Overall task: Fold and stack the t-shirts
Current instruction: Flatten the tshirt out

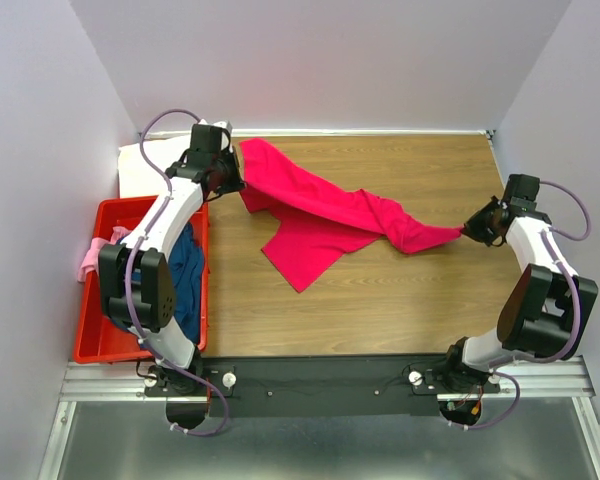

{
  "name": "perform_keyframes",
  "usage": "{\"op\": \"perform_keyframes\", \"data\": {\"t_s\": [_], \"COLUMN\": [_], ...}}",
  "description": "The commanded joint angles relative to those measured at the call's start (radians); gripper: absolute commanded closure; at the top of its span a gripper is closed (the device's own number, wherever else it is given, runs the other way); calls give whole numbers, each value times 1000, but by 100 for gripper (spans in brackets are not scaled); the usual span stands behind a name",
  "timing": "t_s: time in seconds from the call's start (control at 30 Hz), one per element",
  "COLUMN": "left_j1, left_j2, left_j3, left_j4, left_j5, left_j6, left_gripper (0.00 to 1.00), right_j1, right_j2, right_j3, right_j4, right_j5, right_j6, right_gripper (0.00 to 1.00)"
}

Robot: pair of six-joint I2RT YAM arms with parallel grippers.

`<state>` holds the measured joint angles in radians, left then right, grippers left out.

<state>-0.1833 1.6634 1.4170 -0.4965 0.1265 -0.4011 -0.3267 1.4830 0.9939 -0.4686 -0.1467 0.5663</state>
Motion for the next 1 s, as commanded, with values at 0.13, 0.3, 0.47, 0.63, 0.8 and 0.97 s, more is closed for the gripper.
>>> {"op": "perform_keyframes", "data": {"t_s": [0.13,0.3,0.47,0.63,0.8,0.97], "left_j1": [93,172,231,234,222,196], "left_j2": [-11,-47,-48,2,21,36], "left_j3": [82,161,194,171,145,149], "left_j4": [-11,-46,-74,-74,-62,-60], "left_j5": [10,18,58,137,171,188], "left_j6": [27,38,51,67,87,105], "left_gripper": [100,100,100,100,100,100], "right_j1": [-3,-5,-15,-37,-55,-51], "right_j2": [-55,-78,-104,5,94,123], "right_j3": [74,218,218,163,216,261], "right_j4": [-76,-237,-311,-300,-234,-189], "right_j5": [47,12,-49,-100,-160,-255], "right_j6": [15,17,64,81,106,-64], "right_gripper": [99,100,100,94,57,44]}}
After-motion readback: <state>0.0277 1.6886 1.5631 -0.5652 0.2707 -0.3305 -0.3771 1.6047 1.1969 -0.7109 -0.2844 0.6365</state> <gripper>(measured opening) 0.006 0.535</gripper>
